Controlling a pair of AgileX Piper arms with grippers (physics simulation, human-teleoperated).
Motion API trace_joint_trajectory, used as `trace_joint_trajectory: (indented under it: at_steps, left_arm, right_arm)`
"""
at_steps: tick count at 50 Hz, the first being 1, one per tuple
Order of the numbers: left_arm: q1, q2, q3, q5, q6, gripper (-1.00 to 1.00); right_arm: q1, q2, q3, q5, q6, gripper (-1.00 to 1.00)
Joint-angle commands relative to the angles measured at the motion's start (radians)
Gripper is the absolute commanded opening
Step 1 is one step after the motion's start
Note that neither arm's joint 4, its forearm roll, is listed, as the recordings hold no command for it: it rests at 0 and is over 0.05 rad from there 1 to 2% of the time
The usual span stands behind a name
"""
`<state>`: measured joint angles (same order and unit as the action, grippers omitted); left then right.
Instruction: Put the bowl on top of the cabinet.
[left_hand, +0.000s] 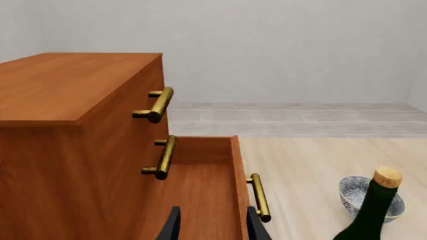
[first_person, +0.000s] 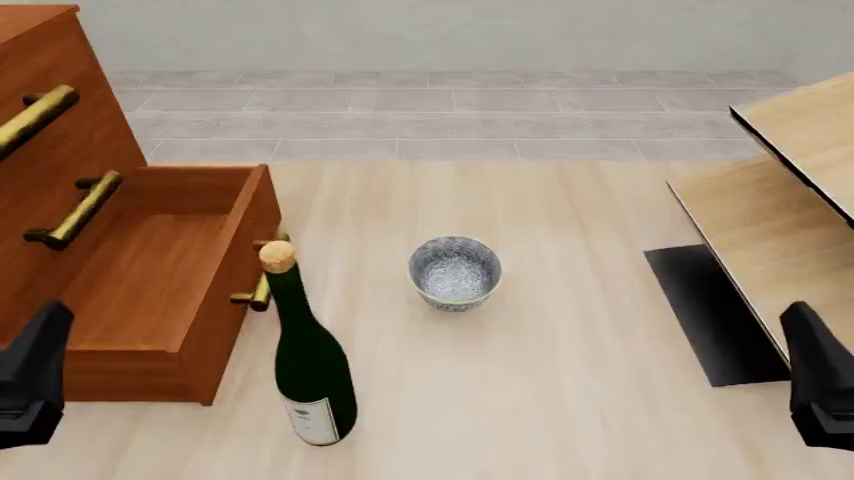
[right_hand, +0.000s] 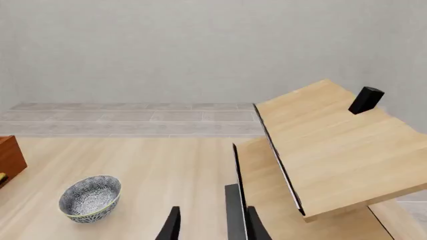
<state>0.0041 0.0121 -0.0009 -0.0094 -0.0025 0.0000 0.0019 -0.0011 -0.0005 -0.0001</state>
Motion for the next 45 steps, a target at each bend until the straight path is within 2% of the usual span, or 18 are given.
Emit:
trace_joint_trajectory:
  at_steps: [1,12,14,18,19,20,22,23,36,37,38,40,41,45]
  left_arm:
    - [0.006,0.041,-0.001,-0.029,-0.006,1.00]
    - [0.006,0.093,-0.004,-0.069,0.026,1.00]
    - [0.039,0.178,-0.006,-0.127,0.028,1.00]
    - [0.036,0.334,-0.003,-0.255,0.043,1.00]
    - [0.042,0.389,-0.003,-0.305,0.062,1.00]
    - [0.057,0.499,-0.009,-0.376,0.044,1.00]
    - [0.090,0.528,-0.019,-0.422,0.061,1.00]
    - [0.071,0.575,-0.033,-0.438,0.047,1.00]
    - [0.036,0.753,-0.132,-0.492,0.010,1.00]
    - [0.032,0.782,-0.152,-0.491,0.002,1.00]
    - [0.054,0.850,-0.194,-0.484,-0.050,1.00]
    - [0.036,0.849,-0.208,-0.481,-0.034,1.00]
    - [0.047,0.900,-0.227,-0.485,-0.057,1.00]
    - [0.049,0.964,-0.277,-0.499,-0.057,1.00]
  right_arm:
    - [0.000,0.006,-0.003,-0.001,0.000,1.00]
    - [0.000,0.006,-0.003,-0.001,0.000,1.00]
    - [0.000,0.006,-0.003,-0.001,0.000,1.00]
    - [0.000,0.005,-0.003,-0.001,0.000,1.00]
    - [0.000,0.005,-0.003,-0.001,0.000,1.00]
    - [0.000,0.005,-0.003,-0.001,0.000,1.00]
    - [0.000,0.005,-0.003,-0.001,0.000,1.00]
    - [0.000,0.006,-0.003,-0.001,0.000,1.00]
    - [0.000,0.006,-0.003,-0.001,0.000,1.00]
    - [0.000,0.006,-0.003,-0.001,0.000,1.00]
    - [0.000,0.006,-0.003,-0.001,0.000,1.00]
    - [0.000,0.006,-0.003,-0.001,0.000,1.00]
    - [0.000,0.006,-0.003,-0.001,0.000,1.00]
    - [0.000,0.006,-0.003,-0.001,0.000,1.00]
